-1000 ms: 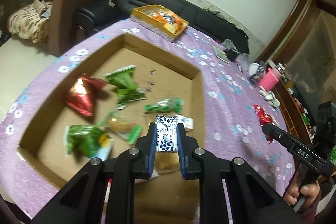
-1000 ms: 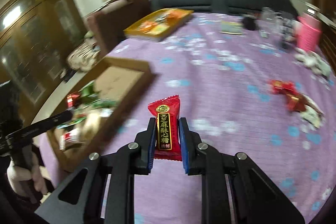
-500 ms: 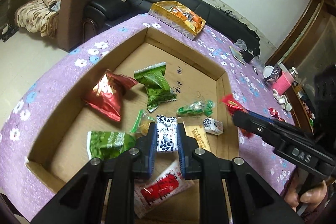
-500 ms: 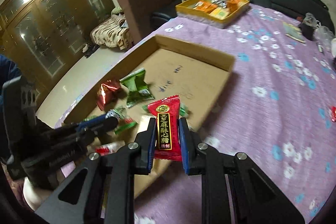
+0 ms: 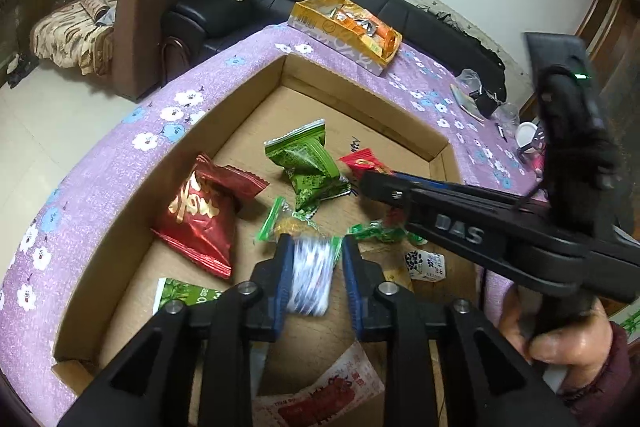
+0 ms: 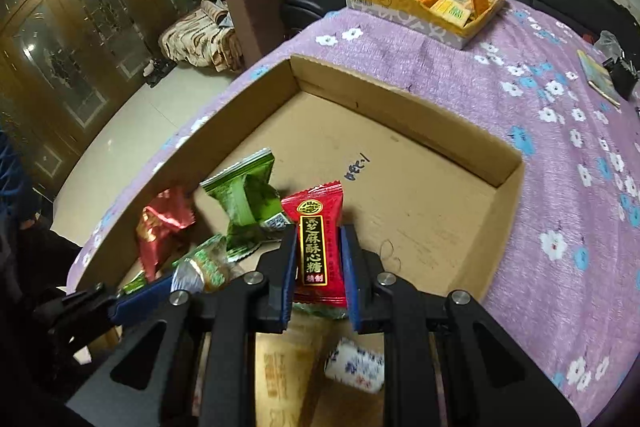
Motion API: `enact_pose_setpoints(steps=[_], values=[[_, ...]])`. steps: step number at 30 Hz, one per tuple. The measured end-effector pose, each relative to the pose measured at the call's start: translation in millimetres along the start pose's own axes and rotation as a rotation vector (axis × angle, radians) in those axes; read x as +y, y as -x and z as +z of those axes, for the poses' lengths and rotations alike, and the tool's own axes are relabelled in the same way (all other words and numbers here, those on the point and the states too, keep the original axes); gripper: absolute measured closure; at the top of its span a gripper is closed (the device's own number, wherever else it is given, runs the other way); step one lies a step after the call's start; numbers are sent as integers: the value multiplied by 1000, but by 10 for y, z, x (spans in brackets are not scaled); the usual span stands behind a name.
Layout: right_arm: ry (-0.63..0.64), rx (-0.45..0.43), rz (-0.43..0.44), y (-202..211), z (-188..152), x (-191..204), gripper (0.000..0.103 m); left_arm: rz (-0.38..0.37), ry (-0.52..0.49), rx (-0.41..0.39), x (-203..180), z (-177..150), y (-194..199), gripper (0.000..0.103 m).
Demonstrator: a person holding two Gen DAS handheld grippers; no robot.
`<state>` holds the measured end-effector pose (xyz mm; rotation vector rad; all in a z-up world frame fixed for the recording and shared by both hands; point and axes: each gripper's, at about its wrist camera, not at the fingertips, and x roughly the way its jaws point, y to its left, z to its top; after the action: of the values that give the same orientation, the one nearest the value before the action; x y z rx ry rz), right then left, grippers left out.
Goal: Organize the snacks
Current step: 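Carry both items into the cardboard box and open both grippers, then move both grippers back toward the red wrapped snacks on the table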
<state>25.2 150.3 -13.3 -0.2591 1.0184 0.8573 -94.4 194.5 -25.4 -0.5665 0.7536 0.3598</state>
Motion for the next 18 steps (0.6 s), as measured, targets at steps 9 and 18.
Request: enact_pose_setpoints(steps=[9, 18], values=[[15, -82, -26, 294, -70, 40, 77, 35, -12, -45, -105, -16, 257, 38], [-31, -195, -62, 903, -499, -214, 56, 141, -132, -138, -522, -146, 608, 28]])
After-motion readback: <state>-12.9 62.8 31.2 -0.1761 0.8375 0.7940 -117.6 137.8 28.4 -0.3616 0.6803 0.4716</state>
